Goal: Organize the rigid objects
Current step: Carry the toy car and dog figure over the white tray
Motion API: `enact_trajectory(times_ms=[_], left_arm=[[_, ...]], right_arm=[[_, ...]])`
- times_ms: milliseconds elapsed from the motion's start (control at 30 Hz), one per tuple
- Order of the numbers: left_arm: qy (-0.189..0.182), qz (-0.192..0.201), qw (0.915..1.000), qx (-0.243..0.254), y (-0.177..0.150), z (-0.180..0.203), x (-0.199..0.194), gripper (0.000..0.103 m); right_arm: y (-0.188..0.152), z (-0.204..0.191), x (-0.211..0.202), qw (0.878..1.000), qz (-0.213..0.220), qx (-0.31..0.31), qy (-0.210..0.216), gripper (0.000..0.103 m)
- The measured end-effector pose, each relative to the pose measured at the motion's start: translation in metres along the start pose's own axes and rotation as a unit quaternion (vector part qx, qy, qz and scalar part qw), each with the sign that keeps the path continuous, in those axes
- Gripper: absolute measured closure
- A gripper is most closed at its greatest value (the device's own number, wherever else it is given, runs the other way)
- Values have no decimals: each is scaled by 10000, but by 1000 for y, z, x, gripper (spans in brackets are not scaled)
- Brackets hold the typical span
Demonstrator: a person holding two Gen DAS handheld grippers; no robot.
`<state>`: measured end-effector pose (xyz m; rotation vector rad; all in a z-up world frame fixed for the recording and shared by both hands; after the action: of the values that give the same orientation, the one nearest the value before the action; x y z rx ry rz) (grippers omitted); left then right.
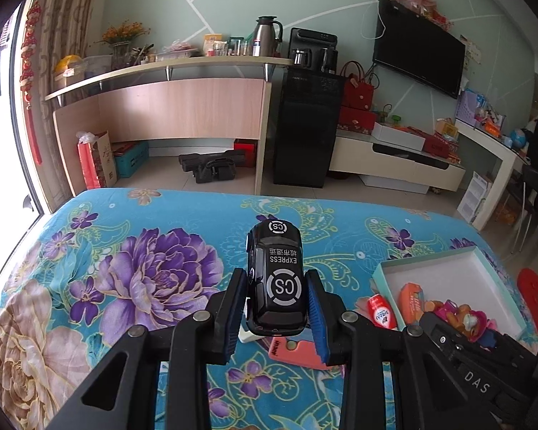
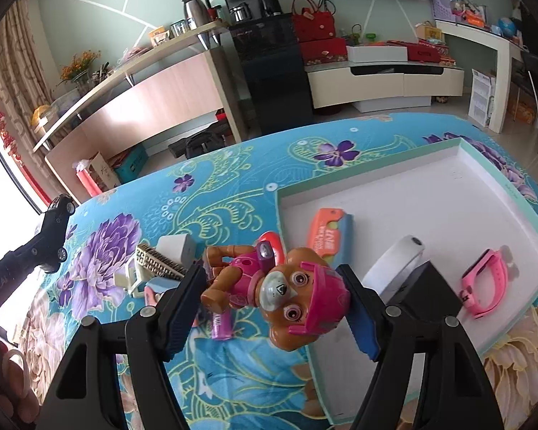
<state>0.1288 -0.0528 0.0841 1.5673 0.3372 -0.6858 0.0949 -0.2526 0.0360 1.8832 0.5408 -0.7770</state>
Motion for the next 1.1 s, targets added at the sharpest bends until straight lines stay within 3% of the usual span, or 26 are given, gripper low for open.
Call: enact_trajectory(times_ms=[333, 733, 900, 1100], left_arm=[[-518, -134, 9967, 605, -3, 69, 8, 68], [-1121, -447, 9841, 1300, -22, 150, 18, 68], [-1232, -691, 9773, 1579, -36, 178, 25, 68], [-1260, -902, 9712, 1813, -49, 197, 31, 68]], right_arm=[[19, 50, -12, 9984, 285, 403, -261, 28], [32, 123, -27, 9889, 596, 1016, -904, 28], [30, 146, -32, 9829, 659, 1228, -1205, 28], [29, 154, -29, 9821, 603, 1297, -1226, 28]])
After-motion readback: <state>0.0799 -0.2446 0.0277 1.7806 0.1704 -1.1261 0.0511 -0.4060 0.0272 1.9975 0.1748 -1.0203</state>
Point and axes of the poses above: each gripper's, at about its wrist camera, not at the fingertips, and x roughly the way its jaws point, z to its right, y to its top, the point moved 1 cm from there along x, roughly the way its jaws point, and after that the axes turned 7 degrees about x, right-handed, at the moved point
